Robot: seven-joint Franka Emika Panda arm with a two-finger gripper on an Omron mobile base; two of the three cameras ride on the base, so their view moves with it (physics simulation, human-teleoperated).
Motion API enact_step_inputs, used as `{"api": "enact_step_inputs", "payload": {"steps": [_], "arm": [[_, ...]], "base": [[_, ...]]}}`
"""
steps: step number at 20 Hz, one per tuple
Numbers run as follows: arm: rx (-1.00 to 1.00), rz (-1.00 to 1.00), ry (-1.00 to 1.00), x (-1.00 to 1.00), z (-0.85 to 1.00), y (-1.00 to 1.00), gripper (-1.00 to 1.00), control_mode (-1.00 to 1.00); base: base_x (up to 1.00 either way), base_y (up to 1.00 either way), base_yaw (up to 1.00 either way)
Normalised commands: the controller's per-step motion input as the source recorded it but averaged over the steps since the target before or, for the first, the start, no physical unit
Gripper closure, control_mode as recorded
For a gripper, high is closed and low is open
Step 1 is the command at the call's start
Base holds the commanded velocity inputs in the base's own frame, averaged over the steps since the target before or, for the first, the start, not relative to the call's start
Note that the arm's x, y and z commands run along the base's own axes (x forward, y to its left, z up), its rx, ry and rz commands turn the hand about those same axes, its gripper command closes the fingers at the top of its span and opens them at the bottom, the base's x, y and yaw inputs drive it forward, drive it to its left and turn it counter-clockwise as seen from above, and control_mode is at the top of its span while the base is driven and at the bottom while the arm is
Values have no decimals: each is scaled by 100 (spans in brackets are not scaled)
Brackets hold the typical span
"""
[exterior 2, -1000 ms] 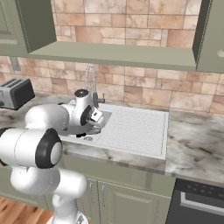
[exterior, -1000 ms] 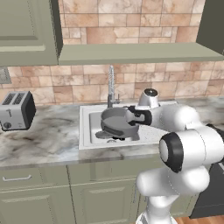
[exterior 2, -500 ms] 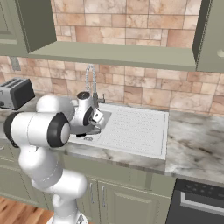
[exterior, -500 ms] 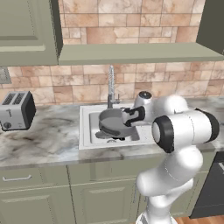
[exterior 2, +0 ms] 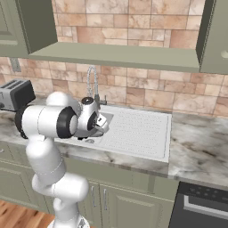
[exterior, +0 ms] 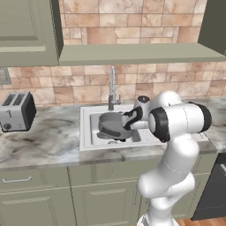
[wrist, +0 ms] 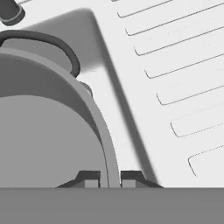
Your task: Move the pot and pan from the stove into the sink.
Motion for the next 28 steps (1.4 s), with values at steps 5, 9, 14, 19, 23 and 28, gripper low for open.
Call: {"api": "enact_step_inputs", "payload": {"steps": [5,9,14,19,23,28], "arm": [[0,0,-4,25,-16,1,100,-100],[0,-1,-2,18,-9,2,100,-100],[0,-3,0,10,4,0,-100,-100],[3,-5,0,8,46,0,-100,-100],[5,-5,0,-2,76,-1,-100,-100],[6,0,0,-36,71,-4,-100,-100]], "base": [[0,0,0],[0,0,0],[0,0,0],[0,0,0],[0,0,0],[0,0,0]]}}
